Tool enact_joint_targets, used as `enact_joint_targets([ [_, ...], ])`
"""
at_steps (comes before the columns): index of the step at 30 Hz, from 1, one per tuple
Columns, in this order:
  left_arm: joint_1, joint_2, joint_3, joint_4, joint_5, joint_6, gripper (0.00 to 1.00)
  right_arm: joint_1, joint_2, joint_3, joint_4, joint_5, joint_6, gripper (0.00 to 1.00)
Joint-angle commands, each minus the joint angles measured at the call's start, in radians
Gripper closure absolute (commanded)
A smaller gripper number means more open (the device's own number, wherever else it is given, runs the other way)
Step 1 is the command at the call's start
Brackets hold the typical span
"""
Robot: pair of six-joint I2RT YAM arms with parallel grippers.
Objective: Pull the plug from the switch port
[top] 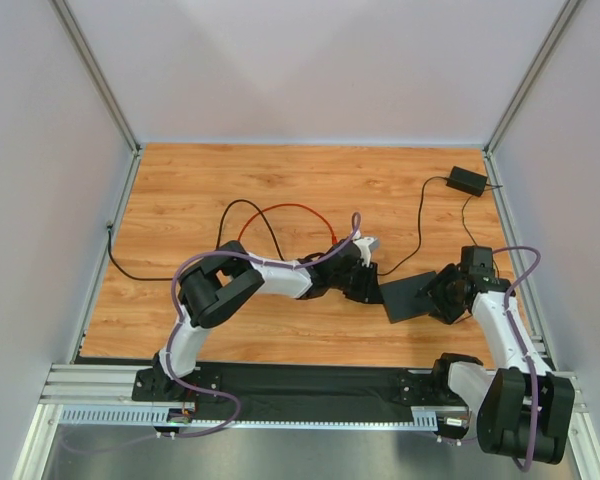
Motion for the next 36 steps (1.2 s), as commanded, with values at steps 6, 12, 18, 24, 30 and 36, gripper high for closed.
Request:
enact_joint_targets([
  [6,0.015,0.084,0.134,0.014,0.028,0.011,0.64,-0.002,0.047,-0.048,0.163,-0.076,0.04,0.41],
  [12,0.061,0.162,0.229,-0.007,0.084,-0.004,0.64,0.01,0.099,-0.076,0.234,-0.129,0.057,0.42],
  [18,0.101,0.196,0.281,-0.046,0.099,-0.005,0.64,0.026,0.191,-0.05,0.301,-0.181,0.032,0.42],
  [24,0.113,0.164,0.266,-0.058,0.085,0.018,0.64,0.043,0.185,0.011,0.246,-0.169,-0.003,0.42],
  [30,0.112,0.101,0.244,-0.064,0.07,0.075,0.64,0.043,0.064,0.145,0.041,-0.032,-0.123,0.41],
  [36,0.109,0.07,0.215,-0.02,0.127,0.107,0.64,0.041,-0.028,0.277,-0.126,0.176,-0.158,0.41],
])
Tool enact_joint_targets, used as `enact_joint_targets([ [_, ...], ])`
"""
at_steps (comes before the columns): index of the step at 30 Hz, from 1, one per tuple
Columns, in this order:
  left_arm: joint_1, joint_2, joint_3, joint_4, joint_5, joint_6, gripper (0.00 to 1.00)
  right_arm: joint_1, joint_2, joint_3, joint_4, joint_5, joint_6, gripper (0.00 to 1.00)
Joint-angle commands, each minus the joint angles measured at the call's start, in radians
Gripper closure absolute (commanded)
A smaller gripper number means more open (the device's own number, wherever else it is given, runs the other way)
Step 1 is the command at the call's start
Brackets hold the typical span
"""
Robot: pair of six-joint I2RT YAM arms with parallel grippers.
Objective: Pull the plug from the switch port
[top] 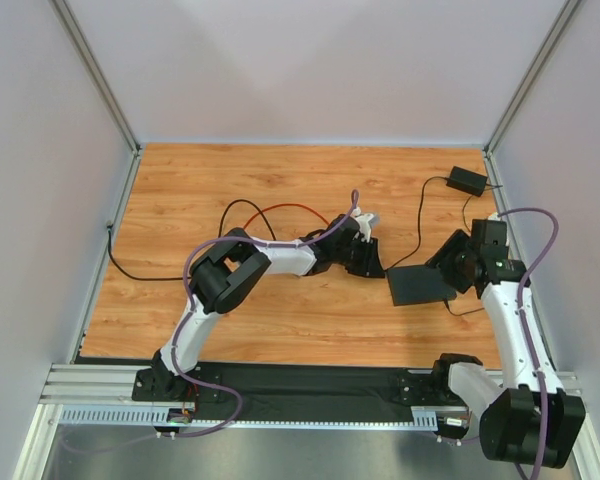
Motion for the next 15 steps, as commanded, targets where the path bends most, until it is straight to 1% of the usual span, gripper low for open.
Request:
enact_joint_targets([
  [1,-0.009,-0.086,-0.021,0.053,0.05,0.054,0.64,0.002,-0.035,0.064,-0.142,0.215,-0.019,0.42],
  [2,-0.018,-0.092,-0.026,0.057,0.065,0.058,0.64,0.002,-0.032,0.066,-0.188,0.249,0.005,0.43],
  [4,-0.032,-0.119,-0.035,0.045,0.061,0.096,0.64,-0.006,-0.021,0.059,-0.228,0.324,0.118,0.48],
  [7,-0.072,-0.158,-0.031,-0.005,0.012,0.156,0.64,-0.054,0.009,0.026,-0.181,0.267,0.145,0.49],
  [8,-0.083,-0.162,-0.031,-0.009,0.006,0.166,0.64,-0.072,0.026,0.021,-0.177,0.276,0.154,0.5],
  [11,-0.12,-0.169,-0.021,-0.059,-0.034,0.164,0.64,-0.121,0.063,0.016,-0.138,0.284,0.147,0.52],
  [13,-0.133,-0.158,-0.028,-0.067,-0.036,0.134,0.64,-0.15,0.081,0.026,-0.092,0.304,0.13,0.52],
  [15,-0.137,-0.149,-0.037,-0.059,-0.033,0.106,0.64,-0.204,0.106,0.026,-0.032,0.263,0.076,0.52],
])
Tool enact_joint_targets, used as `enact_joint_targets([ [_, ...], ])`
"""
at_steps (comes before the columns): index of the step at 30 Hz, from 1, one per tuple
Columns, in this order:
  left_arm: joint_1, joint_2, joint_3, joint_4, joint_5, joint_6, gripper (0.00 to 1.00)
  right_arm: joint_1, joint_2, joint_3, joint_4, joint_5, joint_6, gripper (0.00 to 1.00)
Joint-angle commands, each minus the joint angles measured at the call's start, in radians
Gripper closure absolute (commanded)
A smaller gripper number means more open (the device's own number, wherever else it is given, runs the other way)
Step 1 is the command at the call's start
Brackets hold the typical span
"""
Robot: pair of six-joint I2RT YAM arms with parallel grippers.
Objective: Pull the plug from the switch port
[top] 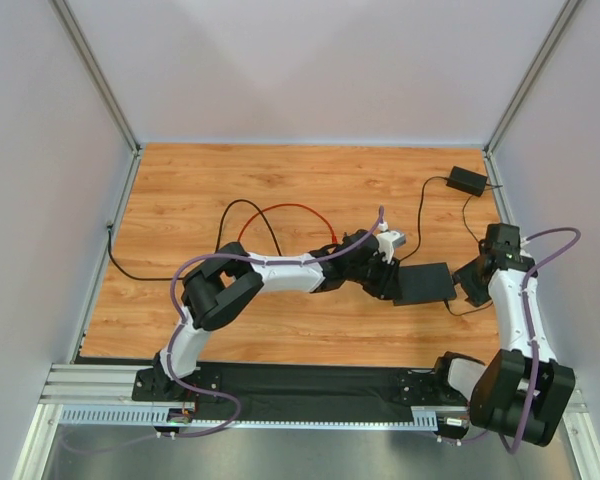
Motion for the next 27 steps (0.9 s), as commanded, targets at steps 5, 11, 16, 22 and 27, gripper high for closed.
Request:
enact_joint_targets([
  [5,0.003,-0.014,0.012,-0.028,-0.049,0.004,0.65,-0.119,0.094,0.018,0.231,-0.035,-0.102,0.58],
  [11,0.014,0.038,0.084,-0.04,-0.02,0.016,0.65,-0.144,0.219,0.035,0.275,-0.072,-0.144,0.7],
  [16,0.022,0.059,0.099,-0.048,-0.014,0.009,0.66,-0.173,0.269,0.018,0.323,-0.123,-0.157,0.7],
  [22,0.054,0.064,0.102,-0.058,-0.017,0.002,0.66,-0.173,0.291,-0.027,0.318,-0.189,-0.157,0.72],
  [27,0.063,0.065,0.121,-0.089,-0.037,0.025,0.66,-0.174,0.274,-0.09,0.334,-0.28,-0.121,0.75],
])
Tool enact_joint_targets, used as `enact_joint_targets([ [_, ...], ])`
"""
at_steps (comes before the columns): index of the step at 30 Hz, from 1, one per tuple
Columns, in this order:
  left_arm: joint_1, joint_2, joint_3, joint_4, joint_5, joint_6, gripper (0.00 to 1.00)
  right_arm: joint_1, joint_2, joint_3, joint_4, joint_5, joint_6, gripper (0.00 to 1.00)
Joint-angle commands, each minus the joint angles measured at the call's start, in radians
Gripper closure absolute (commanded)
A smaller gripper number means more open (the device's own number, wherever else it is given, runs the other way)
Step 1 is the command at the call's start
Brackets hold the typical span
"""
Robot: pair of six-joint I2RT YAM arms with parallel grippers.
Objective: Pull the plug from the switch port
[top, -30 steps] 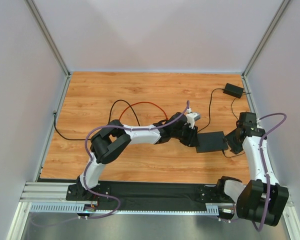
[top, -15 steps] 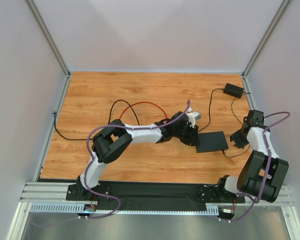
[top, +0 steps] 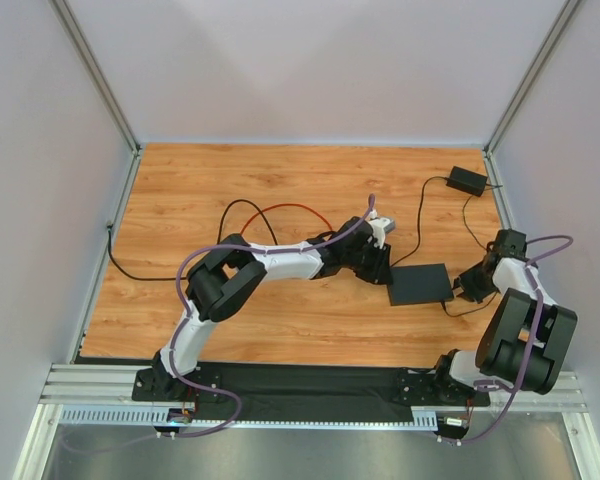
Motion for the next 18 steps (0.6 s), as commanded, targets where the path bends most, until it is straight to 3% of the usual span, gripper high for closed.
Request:
enact_joint_targets([
  [1,0.007,0.005,0.053,-0.015,-0.01,0.029,0.66,-0.004,-0.025,-0.041,0.027,-0.1,0.021,0.75],
  [11,0.006,0.004,0.063,-0.012,0.016,0.056,0.65,0.003,-0.143,-0.096,-0.022,-0.213,-0.007,0.75],
  [15,-0.006,0.01,0.083,-0.026,0.024,0.07,0.65,0.012,-0.222,-0.067,-0.143,-0.082,0.004,0.75],
  [18,-0.026,0.025,0.12,-0.052,0.024,0.091,0.65,0.105,-0.268,-0.061,-0.194,0.049,0.1,0.74],
])
